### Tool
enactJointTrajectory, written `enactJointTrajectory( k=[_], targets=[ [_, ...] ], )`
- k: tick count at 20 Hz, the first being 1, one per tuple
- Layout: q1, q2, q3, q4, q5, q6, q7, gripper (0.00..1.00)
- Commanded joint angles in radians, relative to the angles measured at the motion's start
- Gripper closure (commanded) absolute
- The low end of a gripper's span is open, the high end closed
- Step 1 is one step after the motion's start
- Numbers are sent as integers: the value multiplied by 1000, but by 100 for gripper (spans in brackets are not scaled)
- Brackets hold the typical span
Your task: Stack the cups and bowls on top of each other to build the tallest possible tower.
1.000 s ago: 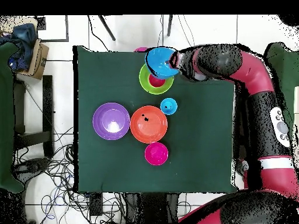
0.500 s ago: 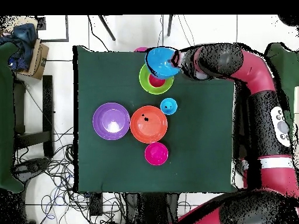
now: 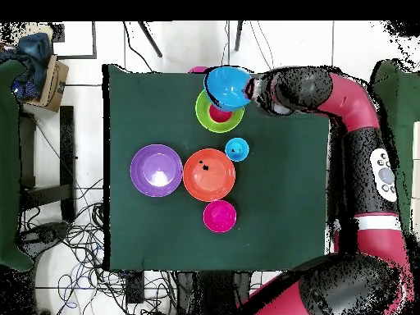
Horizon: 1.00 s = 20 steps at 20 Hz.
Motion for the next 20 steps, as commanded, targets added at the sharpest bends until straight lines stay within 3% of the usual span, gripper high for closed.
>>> enactJointTrajectory(
  k=[1,7,8,20],
  targets=[
    [56,100,-80,-84,-127,45,-271,0],
    [70,153,-77,-144,-143,39,-265,0],
    [67,158,-72,-142,-133,37,-245,100],
    [74,165,-68,-169,-98,94,-316,100]
  ],
)
